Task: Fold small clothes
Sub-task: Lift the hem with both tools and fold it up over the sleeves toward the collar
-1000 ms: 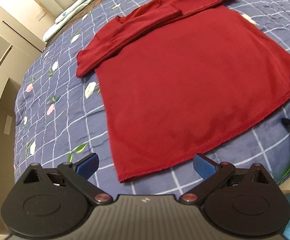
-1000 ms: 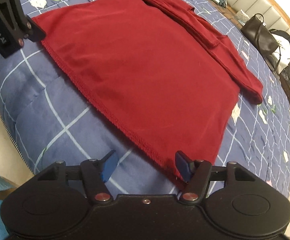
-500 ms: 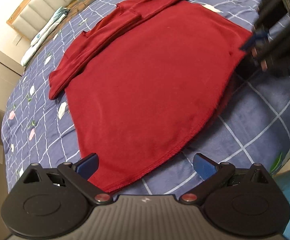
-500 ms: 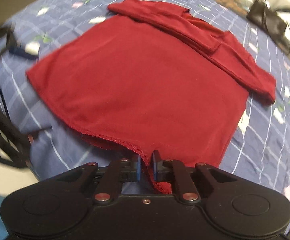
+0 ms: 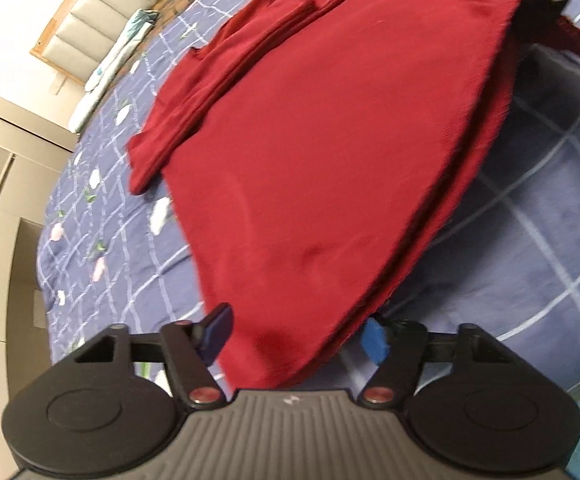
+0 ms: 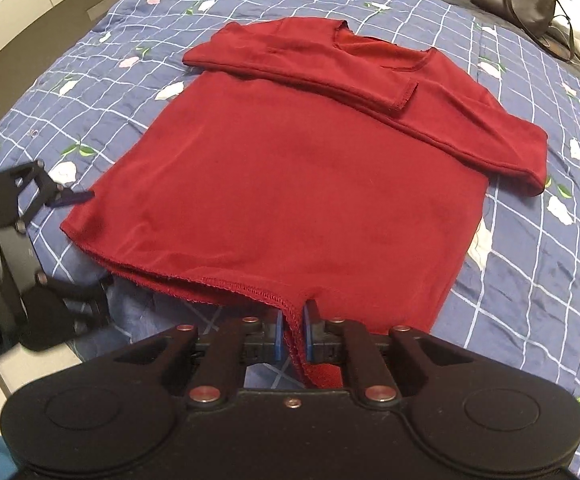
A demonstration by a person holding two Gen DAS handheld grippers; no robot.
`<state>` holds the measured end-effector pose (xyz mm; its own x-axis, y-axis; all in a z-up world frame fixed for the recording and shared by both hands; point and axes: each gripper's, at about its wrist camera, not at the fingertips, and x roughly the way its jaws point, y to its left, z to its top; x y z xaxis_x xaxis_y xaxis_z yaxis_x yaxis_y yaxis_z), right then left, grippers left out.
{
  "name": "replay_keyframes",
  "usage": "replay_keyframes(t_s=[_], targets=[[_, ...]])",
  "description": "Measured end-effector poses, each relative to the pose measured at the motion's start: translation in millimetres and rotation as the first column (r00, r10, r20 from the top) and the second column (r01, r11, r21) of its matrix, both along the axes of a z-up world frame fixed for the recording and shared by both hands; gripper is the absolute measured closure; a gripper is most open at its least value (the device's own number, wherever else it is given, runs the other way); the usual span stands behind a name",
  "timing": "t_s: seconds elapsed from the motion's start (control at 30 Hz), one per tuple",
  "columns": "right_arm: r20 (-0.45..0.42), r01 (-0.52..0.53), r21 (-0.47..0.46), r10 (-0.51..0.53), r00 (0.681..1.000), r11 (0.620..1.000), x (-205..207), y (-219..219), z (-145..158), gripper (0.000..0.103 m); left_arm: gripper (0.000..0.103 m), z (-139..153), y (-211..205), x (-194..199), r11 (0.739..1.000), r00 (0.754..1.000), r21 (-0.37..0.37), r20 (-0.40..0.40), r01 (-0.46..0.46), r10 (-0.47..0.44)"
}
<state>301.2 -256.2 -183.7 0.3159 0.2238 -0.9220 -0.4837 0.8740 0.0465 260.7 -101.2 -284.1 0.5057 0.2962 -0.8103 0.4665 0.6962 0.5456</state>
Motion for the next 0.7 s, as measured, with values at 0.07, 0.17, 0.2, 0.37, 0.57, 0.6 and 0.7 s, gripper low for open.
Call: replay_keyframes(t_s=[0.07,0.17,0.2,0.37,0.57,0.6,0.7], targets=[[0.002,-0.006,-0.009,0.006,1.0,1.0,-2,0,0,0.093,0.047,2,8,1,1.0,1.0,0.009,0.004,0.015,-0.015],[0.001,-0.011,-0.025,0.012,1.0,1.0,-6,1,0,0.093,0.074,5,20,2,0.998,0.998,0.01,0.004,0.07,-0.07],[0.002,-0.014,-0.033,0.015,1.0,0.999,-7,2,0,0.093,0.086,7,23,2,0.996,0.996,0.005,0.003,0.086,-0.086],[0.027,-0.072,-0.093,0.075,0.997,0.993,-17,8,2,0.095,0.099,24,30,-2,0.985,0.985,-0.038,0.035,0.169,-0.168],[0.077,-0.189,-0.153,0.202,0.976,0.97,-37,14,15,0.097,0.1,44,33,-9,0.967,0.967,-0.042,0.061,0.251,-0.248],[0.082,-0.195,-0.158,0.209,0.974,0.968,-40,14,18,0.097,0.1,46,33,-11,0.963,0.963,-0.035,0.063,0.266,-0.263],[0.096,-0.197,-0.173,0.216,0.972,0.965,-49,13,24,0.097,0.1,53,37,-20,0.953,0.952,-0.034,0.06,0.303,-0.3]])
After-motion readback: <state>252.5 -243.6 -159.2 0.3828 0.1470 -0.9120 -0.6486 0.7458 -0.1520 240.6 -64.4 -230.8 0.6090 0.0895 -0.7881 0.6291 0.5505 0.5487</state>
